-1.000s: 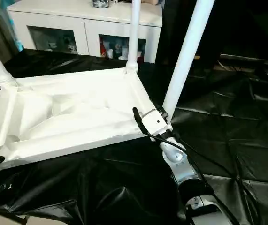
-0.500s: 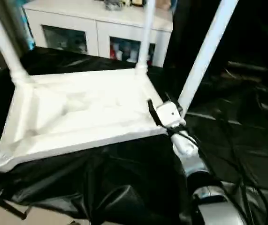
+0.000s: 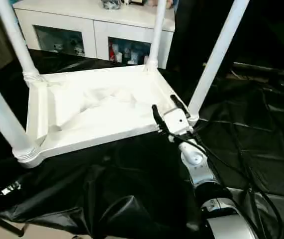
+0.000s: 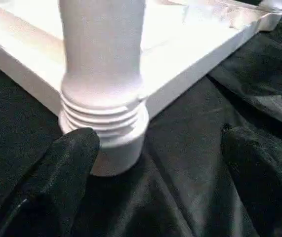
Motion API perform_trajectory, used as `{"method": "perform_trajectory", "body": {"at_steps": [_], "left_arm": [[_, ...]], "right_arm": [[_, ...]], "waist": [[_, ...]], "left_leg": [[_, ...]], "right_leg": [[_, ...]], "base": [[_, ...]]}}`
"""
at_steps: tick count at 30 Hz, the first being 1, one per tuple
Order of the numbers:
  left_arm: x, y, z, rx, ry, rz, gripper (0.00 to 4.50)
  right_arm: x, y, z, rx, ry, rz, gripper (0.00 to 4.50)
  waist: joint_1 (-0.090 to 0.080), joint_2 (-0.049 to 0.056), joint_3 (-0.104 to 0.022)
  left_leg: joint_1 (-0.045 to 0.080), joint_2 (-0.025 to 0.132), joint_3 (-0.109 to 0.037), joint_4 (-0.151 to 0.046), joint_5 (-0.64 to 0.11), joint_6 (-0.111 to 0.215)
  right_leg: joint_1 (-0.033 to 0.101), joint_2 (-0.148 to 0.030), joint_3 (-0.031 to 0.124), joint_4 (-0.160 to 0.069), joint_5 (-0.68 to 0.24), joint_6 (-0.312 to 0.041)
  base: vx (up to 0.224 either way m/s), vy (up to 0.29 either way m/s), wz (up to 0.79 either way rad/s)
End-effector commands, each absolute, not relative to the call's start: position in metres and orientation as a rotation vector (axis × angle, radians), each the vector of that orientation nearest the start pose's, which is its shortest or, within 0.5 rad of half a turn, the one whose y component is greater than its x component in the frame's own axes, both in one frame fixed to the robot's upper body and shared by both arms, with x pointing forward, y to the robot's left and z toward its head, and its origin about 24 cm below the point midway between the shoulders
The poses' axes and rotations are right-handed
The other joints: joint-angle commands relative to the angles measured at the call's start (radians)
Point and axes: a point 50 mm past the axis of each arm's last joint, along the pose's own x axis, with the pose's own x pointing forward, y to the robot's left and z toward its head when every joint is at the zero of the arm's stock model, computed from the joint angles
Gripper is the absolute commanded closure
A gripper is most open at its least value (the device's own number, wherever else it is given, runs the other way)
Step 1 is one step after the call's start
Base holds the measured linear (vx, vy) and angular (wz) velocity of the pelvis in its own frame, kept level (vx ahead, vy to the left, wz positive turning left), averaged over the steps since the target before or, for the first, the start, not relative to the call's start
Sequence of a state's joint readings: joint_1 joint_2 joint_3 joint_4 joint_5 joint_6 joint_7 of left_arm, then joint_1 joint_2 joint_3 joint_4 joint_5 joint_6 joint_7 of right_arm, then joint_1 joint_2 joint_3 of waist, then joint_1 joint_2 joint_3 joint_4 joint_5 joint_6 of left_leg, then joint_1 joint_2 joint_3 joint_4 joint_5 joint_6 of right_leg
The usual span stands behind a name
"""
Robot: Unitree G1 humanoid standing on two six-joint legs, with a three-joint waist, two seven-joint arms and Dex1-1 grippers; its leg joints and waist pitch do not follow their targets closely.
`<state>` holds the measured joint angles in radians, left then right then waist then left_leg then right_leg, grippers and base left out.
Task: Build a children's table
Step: Rotate table base
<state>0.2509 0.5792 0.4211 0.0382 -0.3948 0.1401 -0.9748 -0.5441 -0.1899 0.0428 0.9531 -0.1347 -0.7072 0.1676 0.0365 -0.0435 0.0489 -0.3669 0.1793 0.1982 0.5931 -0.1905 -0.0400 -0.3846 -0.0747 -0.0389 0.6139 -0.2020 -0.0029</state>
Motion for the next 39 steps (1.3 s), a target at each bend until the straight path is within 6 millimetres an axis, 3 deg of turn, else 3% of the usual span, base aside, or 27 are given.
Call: {"method": "perform_trajectory", "body": {"at_steps": [1,5,8,11,12,13,14,15,16,18,20,21,23,25,27,30,36,37,39], "left_arm": [[0.173,0.328,0.065,0.109,0.284,-0.468,0.02],[0.171,0.346,0.076,0.139,0.262,-0.408,0.02],[0.173,0.351,0.085,0.146,0.230,-0.392,0.02],[0.185,0.343,0.098,0.110,0.140,-0.417,0.02],[0.192,0.334,0.102,0.082,0.101,-0.451,0.02],[0.207,0.312,0.109,0.019,0.039,-0.537,0.02],[0.207,0.312,0.109,0.019,0.039,-0.537,0.02],[0.212,0.304,0.110,-0.001,0.024,-0.568,0.02],[0.219,0.294,0.111,-0.025,0.006,-0.604,0.02],[0.229,0.280,0.113,-0.051,-0.024,-0.652,0.02],[0.233,0.274,0.113,-0.061,-0.038,-0.673,0.02],[0.246,0.256,0.114,-0.087,-0.064,-0.733,0.02],[0.253,0.236,0.114,-0.135,-0.066,-0.812,0.02],[0.254,0.223,0.115,-0.172,-0.054,-0.874,0.02],[0.254,0.215,0.114,-0.194,-0.046,-0.907,0.02],[0.252,0.186,0.113,-0.281,-0.010,-1.056,0.02],[0.253,0.157,0.121,-0.356,-0.014,-1.203,0.02],[0.255,0.143,0.127,-0.398,-0.031,-1.260,0.02],[0.256,0.134,0.131,-0.424,-0.041,-1.297,0.02]], "right_arm": [[0.328,-0.155,0.042,-0.288,-0.206,0.371,1.18],[0.321,-0.155,0.034,-0.142,-0.141,0.471,1.18],[0.317,-0.155,0.033,-0.091,-0.134,0.493,1.18],[0.314,-0.156,0.030,0.020,-0.095,0.531,1.18],[0.314,-0.156,0.029,0.115,-0.066,0.551,1.18],[0.311,-0.155,0.029,0.272,-0.017,0.628,1.18],[0.311,-0.155,0.029,0.272,-0.017,0.628,1.18],[0.310,-0.156,0.029,0.302,-0.001,0.665,1.18],[0.308,-0.157,0.030,0.292,0.006,0.711,1.18],[0.305,-0.160,0.033,0.269,-0.001,0.766,1.18],[0.304,-0.162,0.035,0.257,-0.006,0.790,1.18],[0.302,-0.167,0.041,0.227,-0.031,0.829,1.18],[0.301,-0.171,0.047,0.193,-0.063,0.849,1.18],[0.299,-0.173,0.052,0.221,-0.067,0.874,1.18],[0.297,-0.174,0.055,0.232,-0.069,0.895,1.18],[0.289,-0.174,0.054,0.227,-0.027,0.983,1.18],[0.294,-0.184,0.046,0.180,0.015,0.863,1.18],[0.303,-0.193,0.042,0.142,0.037,0.722,1.18],[0.308,-0.200,0.041,0.110,0.038,0.624,1.18]], "waist": [[-0.002,0.020,-0.049],[0.000,0.028,-0.051],[0.002,0.030,-0.049],[0.009,0.034,-0.046],[0.014,0.035,-0.047],[0.014,0.046,-0.045],[0.024,0.043,-0.046],[0.029,0.041,-0.044],[0.032,0.039,-0.045],[0.041,0.039,-0.044],[0.043,0.036,-0.045],[0.044,0.030,-0.046],[0.052,0.029,-0.048],[0.053,0.027,-0.050],[0.052,0.024,-0.051],[0.055,0.021,-0.052],[0.052,0.013,-0.050],[0.051,0.013,-0.049],[0.049,0.012,-0.050]], "left_leg": [[0.018,0.050,-0.027,-0.087,-0.376,-0.002],[0.019,0.055,-0.029,-0.088,-0.327,0.038],[0.025,0.057,-0.026,-0.090,-0.332,0.026],[0.029,0.058,-0.026,-0.092,-0.367,0.007],[0.029,0.060,-0.028,-0.093,-0.369,0.004],[0.030,0.058,-0.028,-0.094,-0.376,-0.001],[0.037,0.062,-0.027,-0.094,-0.387,-0.008],[0.029,0.059,-0.023,-0.094,-0.374,-0.014],[0.025,0.059,-0.022,-0.094,-0.363,-0.022],[0.033,0.059,-0.020,-0.090,-0.371,-0.036],[0.028,0.058,-0.022,-0.091,-0.364,-0.040],[0.025,0.056,-0.023,-0.091,-0.347,-0.036],[0.033,0.056,-0.020,-0.085,-0.323,-0.033],[0.022,0.055,-0.023,-0.086,-0.284,-0.025],[0.020,0.055,-0.023,-0.085,-0.264,-0.011],[0.019,0.056,-0.022,-0.083,-0.241,-0.001],[0.019,0.052,-0.021,-0.081,-0.235,-0.013],[0.020,0.051,-0.020,-0.081,-0.234,-0.016],[0.021,0.049,-0.018,-0.079,-0.229,-0.034]], "right_leg": [[0.014,-0.050,0.043,-0.070,-0.181,-0.186],[0.020,-0.049,0.043,-0.061,-0.086,-0.217],[0.017,-0.049,0.040,-0.061,-0.088,-0.245],[0.015,-0.055,0.043,-0.066,-0.143,-0.244],[0.020,-0.057,0.045,-0.063,-0.147,-0.244],[0.017,-0.054,0.044,-0.064,-0.150,-0.245],[0.017,-0.054,0.043,-0.064,-0.158,-0.246],[0.020,-0.052,0.041,-0.063,-0.157,-0.247],[0.024,-0.054,0.040,-0.062,-0.175,-0.239],[0.015,-0.057,0.041,-0.069,-0.221,-0.228],[0.021,-0.061,0.042,-0.071,-0.245,-0.216],[0.022,-0.062,0.043,-0.076,-0.268,-0.194],[0.016,-0.064,0.046,-0.077,-0.247,-0.200],[0.024,-0.063,0.044,-0.070,-0.208,-0.203],[0.025,-0.061,0.042,-0.068,-0.186,-0.210],[0.028,-0.059,0.040,-0.066,-0.166,-0.216],[0.027,-0.065,0.041,-0.074,-0.218,-0.215],[0.026,-0.065,0.042,-0.076,-0.226,-0.214],[0.024,-0.064,0.041,-0.076,-0.247,-0.208]], "base": [[0.000,0.000,0.00],[0.000,0.000,0.00],[0.000,0.000,0.00],[0.000,0.000,0.00],[0.000,0.000,0.00],[0.000,0.000,0.00],[0.000,0.000,0.00],[0.000,0.000,0.00],[0.000,0.000,0.00],[0.000,0.000,0.00],[0.000,0.000,0.00],[0.000,0.000,0.00],[0.000,0.000,0.00],[0.000,0.000,0.00],[0.000,0.000,0.00],[0.000,0.000,0.00],[0.000,0.000,0.00],[0.000,0.000,0.00],[0.000,0.000,0.00]]}}
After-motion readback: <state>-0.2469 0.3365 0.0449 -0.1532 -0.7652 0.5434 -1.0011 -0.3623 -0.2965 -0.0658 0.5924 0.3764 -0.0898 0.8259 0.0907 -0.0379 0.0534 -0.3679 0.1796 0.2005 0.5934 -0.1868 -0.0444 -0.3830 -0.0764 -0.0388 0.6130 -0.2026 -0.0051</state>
